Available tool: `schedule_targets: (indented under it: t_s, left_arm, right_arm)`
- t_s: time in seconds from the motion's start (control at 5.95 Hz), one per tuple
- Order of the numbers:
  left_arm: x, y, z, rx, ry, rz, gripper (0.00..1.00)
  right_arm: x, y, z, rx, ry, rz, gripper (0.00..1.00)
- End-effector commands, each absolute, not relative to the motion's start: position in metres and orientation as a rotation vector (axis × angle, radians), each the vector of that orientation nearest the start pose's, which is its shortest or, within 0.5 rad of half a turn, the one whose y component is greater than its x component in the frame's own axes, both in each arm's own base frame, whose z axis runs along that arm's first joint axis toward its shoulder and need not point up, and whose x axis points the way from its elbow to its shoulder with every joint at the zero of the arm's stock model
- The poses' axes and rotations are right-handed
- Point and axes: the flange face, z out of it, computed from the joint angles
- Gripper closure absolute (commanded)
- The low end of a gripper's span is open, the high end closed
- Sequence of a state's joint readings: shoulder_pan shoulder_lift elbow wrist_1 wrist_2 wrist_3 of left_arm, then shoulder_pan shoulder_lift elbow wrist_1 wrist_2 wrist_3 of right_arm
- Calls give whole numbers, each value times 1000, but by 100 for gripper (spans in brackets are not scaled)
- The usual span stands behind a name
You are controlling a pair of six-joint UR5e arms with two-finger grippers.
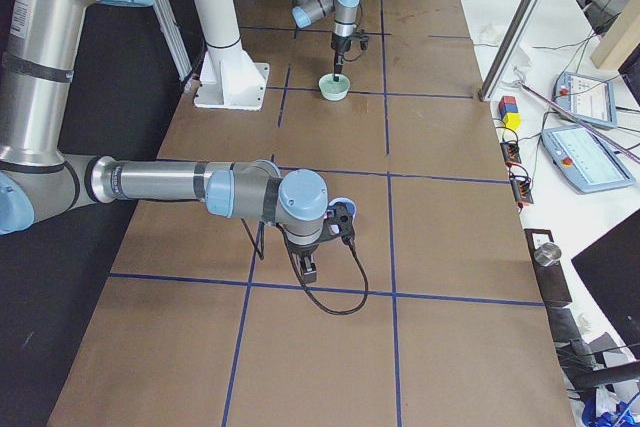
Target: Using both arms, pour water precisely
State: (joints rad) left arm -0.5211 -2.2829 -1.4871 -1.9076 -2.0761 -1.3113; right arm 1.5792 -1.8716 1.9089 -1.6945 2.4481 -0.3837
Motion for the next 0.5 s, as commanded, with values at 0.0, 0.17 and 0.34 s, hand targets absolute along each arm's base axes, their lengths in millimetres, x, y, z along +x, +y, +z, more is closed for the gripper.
schedule_targets:
  t_s: [0.0,0.17,0.34]
  left_arm:
    - [552,-425,218,-52,1084,-10,0]
    - [534,-414,230,-54,1088,-14,0]
    - [524,-412,224,-43,1103,-13,0]
  right_arm:
    - [51,-361,616,103,-953,-244,0]
    - [38,-353,613,139,-950,-199,0]
    - [5,-353,598,161,-969,-149,0]
